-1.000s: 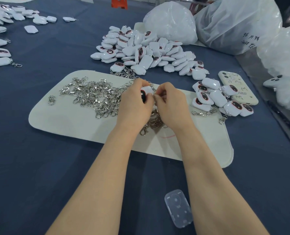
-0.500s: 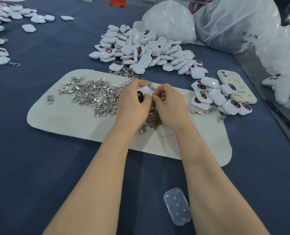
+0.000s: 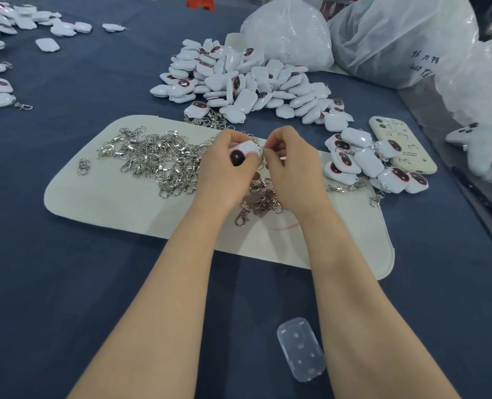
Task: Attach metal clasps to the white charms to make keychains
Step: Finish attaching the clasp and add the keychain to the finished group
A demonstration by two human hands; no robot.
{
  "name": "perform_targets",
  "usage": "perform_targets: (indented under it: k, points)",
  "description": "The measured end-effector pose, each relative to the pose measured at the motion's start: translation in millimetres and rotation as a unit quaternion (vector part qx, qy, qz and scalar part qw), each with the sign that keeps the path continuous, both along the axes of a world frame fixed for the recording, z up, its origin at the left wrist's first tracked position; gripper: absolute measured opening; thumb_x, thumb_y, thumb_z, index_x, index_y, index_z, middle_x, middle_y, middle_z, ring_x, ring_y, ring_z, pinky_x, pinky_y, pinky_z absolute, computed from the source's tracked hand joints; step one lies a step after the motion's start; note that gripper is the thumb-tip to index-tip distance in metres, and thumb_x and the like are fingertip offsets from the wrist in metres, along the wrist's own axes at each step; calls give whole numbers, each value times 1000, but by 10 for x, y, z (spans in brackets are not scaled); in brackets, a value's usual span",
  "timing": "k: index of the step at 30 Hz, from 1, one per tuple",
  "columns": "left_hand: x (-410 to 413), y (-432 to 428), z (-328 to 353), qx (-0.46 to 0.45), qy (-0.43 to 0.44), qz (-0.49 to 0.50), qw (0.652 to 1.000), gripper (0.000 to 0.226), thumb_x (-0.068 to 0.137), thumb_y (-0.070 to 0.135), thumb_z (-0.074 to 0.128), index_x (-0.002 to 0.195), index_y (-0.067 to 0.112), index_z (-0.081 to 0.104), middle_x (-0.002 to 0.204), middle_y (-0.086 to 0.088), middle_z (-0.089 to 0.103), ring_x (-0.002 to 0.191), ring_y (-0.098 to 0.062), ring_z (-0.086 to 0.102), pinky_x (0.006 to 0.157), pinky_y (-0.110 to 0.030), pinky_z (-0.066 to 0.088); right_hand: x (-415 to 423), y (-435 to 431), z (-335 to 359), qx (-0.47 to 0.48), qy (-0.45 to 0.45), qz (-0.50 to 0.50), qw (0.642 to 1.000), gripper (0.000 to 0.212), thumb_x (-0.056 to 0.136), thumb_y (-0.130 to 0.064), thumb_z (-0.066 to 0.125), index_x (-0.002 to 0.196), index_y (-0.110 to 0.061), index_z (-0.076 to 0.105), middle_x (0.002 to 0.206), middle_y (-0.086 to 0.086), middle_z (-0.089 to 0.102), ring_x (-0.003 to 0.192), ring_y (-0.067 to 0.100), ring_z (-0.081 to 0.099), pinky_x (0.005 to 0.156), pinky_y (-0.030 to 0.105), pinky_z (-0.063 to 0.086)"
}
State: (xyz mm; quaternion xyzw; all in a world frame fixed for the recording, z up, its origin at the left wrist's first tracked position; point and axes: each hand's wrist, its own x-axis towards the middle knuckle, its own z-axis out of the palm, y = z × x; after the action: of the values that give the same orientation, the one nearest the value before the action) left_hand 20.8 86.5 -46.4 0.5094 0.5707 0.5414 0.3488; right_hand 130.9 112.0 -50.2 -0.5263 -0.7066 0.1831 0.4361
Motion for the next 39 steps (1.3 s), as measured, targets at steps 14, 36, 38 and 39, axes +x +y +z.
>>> perform_targets:
  k: [14, 36, 38, 39]
  points:
    - [6, 25, -66, 31, 123, 26, 992, 19, 86, 13, 60, 103, 19, 58, 93, 9, 60, 81, -18, 63, 69, -24, 49, -9, -36, 56, -47, -69, 32, 996, 9, 94, -3, 47, 100, -1, 52, 96, 11, 60, 92, 29, 58, 81, 38, 43]
    - [-19, 22, -89, 31, 150, 16, 988, 21, 92, 13, 54, 113, 10, 52, 98, 4, 56, 84, -15, 52, 61, -12, 35, -68, -14, 55, -56, -109, 25, 992, 10, 90, -4, 51, 99, -4, 57, 97, 10, 63, 91, 25, 56, 77, 29, 41]
    - [-22, 30, -74, 15, 118, 26, 993, 21, 90, 12, 56, 110, 11, 53, 97, 3, 57, 84, -18, 55, 65, -18, 39, -75, -38, 68, -61, -82, 29, 994, 11, 90, -2, 51, 99, -4, 58, 97, 6, 64, 92, 22, 58, 82, 31, 44]
    - [-23, 37, -68, 7, 108, 27, 994, 20, 89, 12, 57, 109, 12, 53, 96, 3, 58, 85, -19, 57, 69, -22, 42, -72, -44, 71, -63, -71, 29, 995, 13, 89, -1, 51, 98, -6, 59, 96, 3, 63, 92, 20, 59, 83, 29, 45]
